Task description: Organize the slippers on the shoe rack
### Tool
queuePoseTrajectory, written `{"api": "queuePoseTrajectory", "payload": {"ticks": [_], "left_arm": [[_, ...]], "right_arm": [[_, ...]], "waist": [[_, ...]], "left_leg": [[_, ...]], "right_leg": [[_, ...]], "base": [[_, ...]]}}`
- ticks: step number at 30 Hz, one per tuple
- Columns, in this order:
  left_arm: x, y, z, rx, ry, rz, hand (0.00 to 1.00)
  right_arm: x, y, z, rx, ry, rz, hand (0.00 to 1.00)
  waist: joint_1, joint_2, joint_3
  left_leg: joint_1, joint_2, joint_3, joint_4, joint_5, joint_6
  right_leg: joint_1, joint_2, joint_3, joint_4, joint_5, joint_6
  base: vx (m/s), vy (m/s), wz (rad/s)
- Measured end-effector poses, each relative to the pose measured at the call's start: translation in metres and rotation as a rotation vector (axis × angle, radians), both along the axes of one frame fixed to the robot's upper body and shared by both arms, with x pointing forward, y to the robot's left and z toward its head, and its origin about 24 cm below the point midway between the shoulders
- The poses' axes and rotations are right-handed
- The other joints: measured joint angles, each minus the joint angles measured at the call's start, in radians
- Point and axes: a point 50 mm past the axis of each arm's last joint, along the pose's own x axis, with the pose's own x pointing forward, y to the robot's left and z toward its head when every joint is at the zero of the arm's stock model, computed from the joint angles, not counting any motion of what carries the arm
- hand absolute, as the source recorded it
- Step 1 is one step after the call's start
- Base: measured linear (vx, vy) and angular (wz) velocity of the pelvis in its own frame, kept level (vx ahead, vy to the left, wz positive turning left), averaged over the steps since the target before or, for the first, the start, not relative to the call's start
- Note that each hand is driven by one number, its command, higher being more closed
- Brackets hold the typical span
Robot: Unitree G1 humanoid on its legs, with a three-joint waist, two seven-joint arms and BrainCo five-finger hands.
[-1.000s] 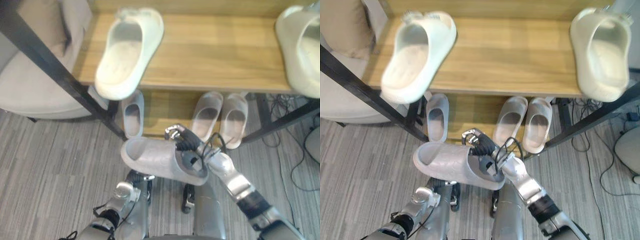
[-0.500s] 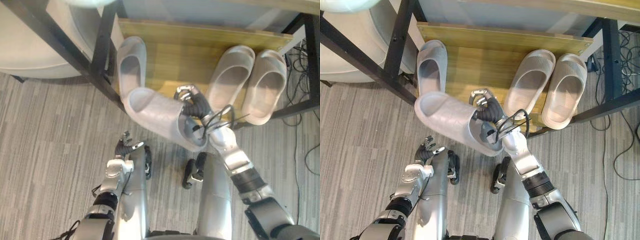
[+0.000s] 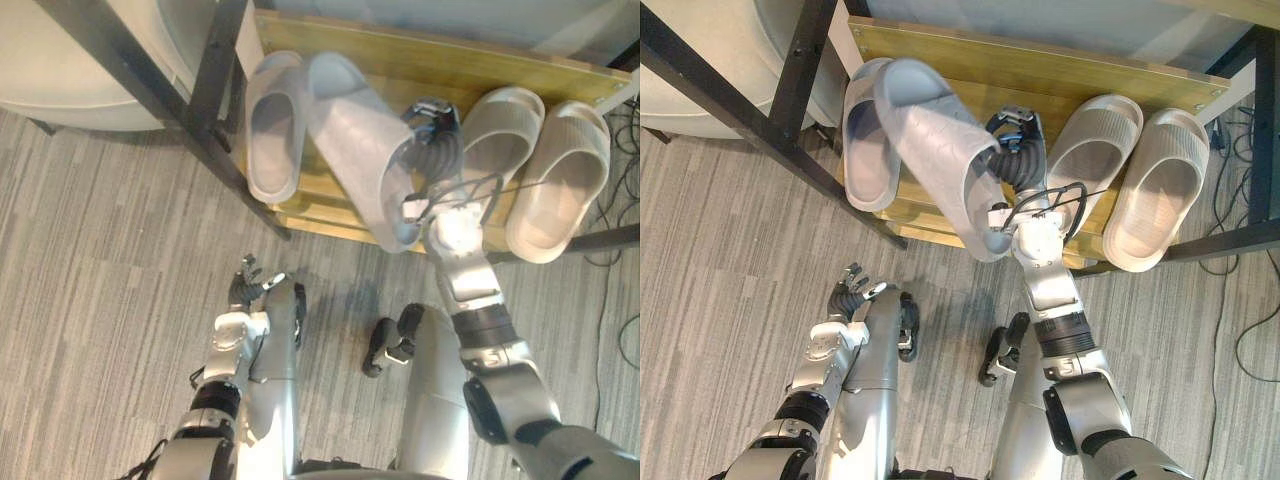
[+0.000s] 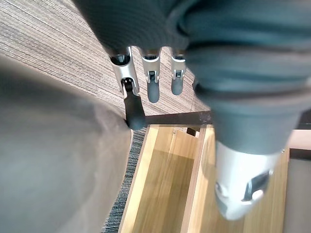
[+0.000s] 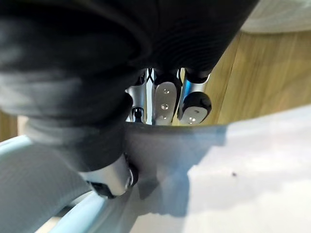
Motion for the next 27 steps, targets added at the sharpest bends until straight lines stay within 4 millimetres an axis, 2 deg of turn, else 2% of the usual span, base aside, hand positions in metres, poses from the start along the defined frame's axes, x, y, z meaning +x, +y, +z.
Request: {"api": "queuePoseTrajectory", "payload": {"ticks": [4, 13, 14, 27], "left_arm": [[-0.001, 0.001, -0.003, 0.002, 0.022, 0.019, 0.0], [-0.004, -0.001, -0.008, -0.018, 0.054, 0.041, 0.0], [-0.004, -0.002, -0.01, -0.024, 0.067, 0.045, 0.0], [-0.006, -0.003, -0.013, -0.041, 0.084, 0.07, 0.0]], "right_arm": [[0.01, -0.006, -0.004, 0.078, 0.06, -0.087, 1.0], [0.025, -0.003, -0.023, 0.161, 0.208, -0.162, 1.0], [0.025, -0.002, -0.024, 0.164, 0.22, -0.16, 0.0], [0.034, 0.004, -0.022, 0.204, 0.261, -0.177, 0.0]], "waist": [[0.002, -0.011, -0.023], [0.017, -0.018, -0.06], [0.02, -0.019, -0.074], [0.029, -0.02, -0.078]], "left_leg": [[-0.006, -0.002, -0.001, -0.001, 0.001, -0.002], [-0.02, -0.003, -0.006, -0.002, 0.002, -0.004], [-0.03, -0.003, -0.007, -0.002, 0.003, -0.005], [-0.025, -0.008, -0.004, -0.023, 0.008, -0.013]], "right_leg": [[-0.003, -0.003, -0.004, 0.0, -0.002, -0.002], [-0.013, -0.003, -0.01, -0.001, -0.003, -0.004], [-0.023, -0.004, -0.01, -0.001, -0.003, -0.004], [-0.022, -0.006, -0.01, -0.016, -0.001, -0.005]], "base": [[0.02, -0.019, 0.02], [0.0, 0.0, 0.0], [0.0, 0.0, 0.0], [0.0, -0.007, 0.01]]}}
